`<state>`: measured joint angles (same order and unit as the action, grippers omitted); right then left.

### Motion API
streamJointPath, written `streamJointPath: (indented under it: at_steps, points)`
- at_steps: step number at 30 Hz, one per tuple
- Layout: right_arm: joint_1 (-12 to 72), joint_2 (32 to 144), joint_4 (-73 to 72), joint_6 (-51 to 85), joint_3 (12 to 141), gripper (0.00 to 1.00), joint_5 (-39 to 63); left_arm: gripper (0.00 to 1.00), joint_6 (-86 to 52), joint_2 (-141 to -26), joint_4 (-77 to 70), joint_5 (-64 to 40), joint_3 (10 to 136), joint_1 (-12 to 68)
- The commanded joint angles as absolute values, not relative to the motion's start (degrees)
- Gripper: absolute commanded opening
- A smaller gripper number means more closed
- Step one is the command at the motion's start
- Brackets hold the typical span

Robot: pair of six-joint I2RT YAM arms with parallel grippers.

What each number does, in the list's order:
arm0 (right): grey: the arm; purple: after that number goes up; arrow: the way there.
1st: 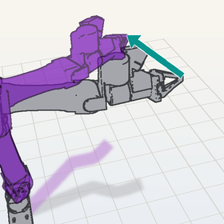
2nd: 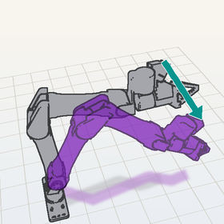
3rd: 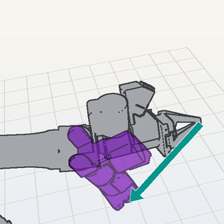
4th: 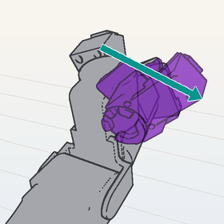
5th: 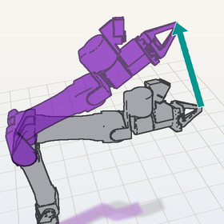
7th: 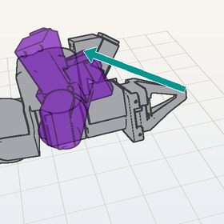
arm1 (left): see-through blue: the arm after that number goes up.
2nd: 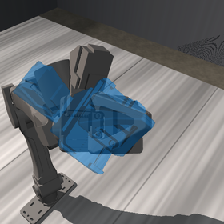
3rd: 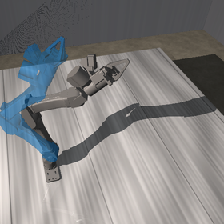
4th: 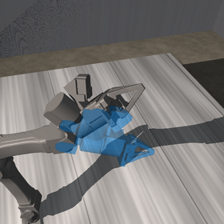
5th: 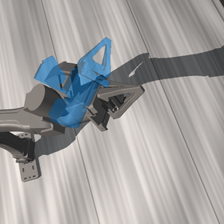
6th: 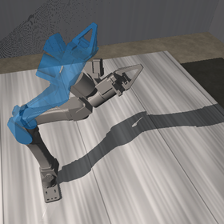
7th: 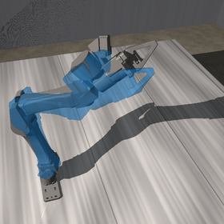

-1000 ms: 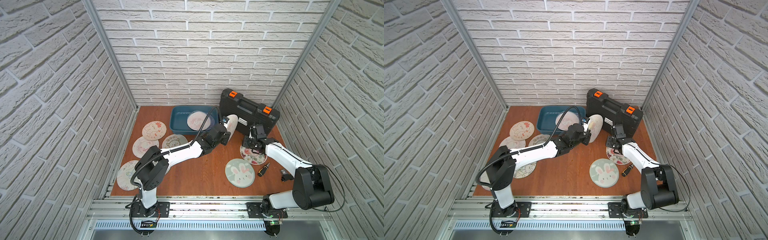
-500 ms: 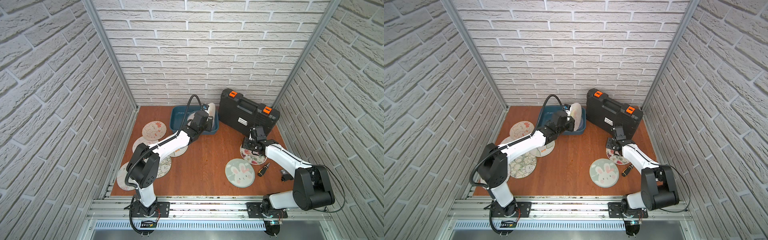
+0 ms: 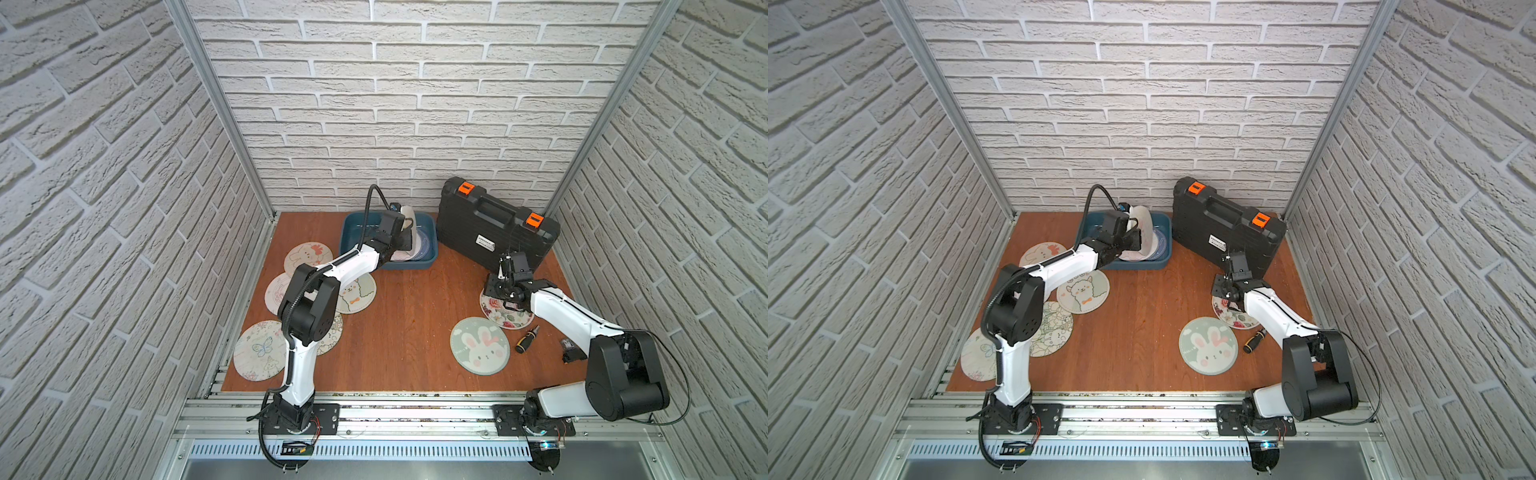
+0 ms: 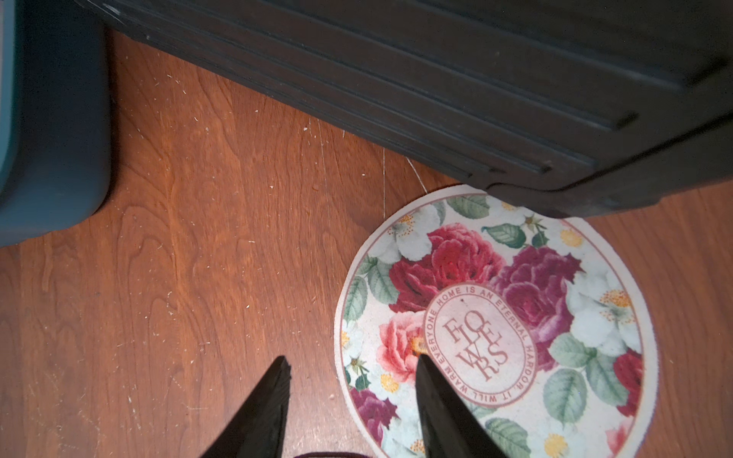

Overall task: Put the coasters into the storage box
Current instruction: Place the coaster in the storage box.

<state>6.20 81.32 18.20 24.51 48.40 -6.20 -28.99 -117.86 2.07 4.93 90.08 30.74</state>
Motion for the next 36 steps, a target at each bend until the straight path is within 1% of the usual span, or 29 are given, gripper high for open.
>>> streamJointPath:
  at_steps: [1,10,22,23,24,25,26,27,28,29,30,31,36]
  points:
    - [6.2,80.7,16.6,23.4,47.8,0.52,-6.8,0.00,-31.8,-119.7,5.4,6.0,93.2,29.1]
    - [6.2,82.0,16.1,23.5,48.2,0.52,-6.4,0.00,-30.0,-127.6,22.3,11.9,102.6,26.9]
    - [6.2,81.7,16.5,23.6,48.3,0.52,-6.1,0.00,-28.4,-129.7,29.3,19.3,105.9,26.9]
    - [6.2,81.7,16.6,23.6,48.2,0.52,-6.0,0.05,-28.2,-129.6,29.7,19.9,106.0,26.9]
    - [6.2,81.6,16.6,23.6,48.1,0.52,-6.0,0.12,-28.1,-129.3,30.1,20.6,106.0,27.0]
    - [6.1,81.4,16.7,23.6,48.0,0.52,-6.0,0.23,-27.9,-128.9,30.2,20.7,106.0,26.9]
    - [6.1,81.4,16.8,23.5,48.0,0.52,-6.0,0.39,-27.5,-128.5,30.1,21.1,105.7,26.9]
    - [6.1,81.3,16.8,23.5,48.0,0.52,-6.0,0.58,-27.4,-128.0,30.1,21.7,105.5,27.0]
    - [6.2,81.3,16.8,23.4,48.0,0.52,-6.0,0.72,-27.2,-127.3,29.9,22.2,105.3,27.1]
    - [6.1,81.3,16.9,23.4,47.9,0.52,-5.9,0.83,-27.0,-126.6,29.6,22.7,104.9,27.2]
    - [6.2,81.3,16.9,23.5,47.8,0.52,-6.0,0.96,-26.7,-125.8,29.3,23.3,104.3,27.3]
    - [6.2,81.3,17.0,23.4,47.7,0.52,-6.0,0.98,-26.3,-124.9,28.8,23.9,103.9,27.6]
    - [6.1,81.1,17.1,23.3,47.4,0.52,-5.8,0.98,-24.3,-120.3,27.2,25.6,101.3,29.4]
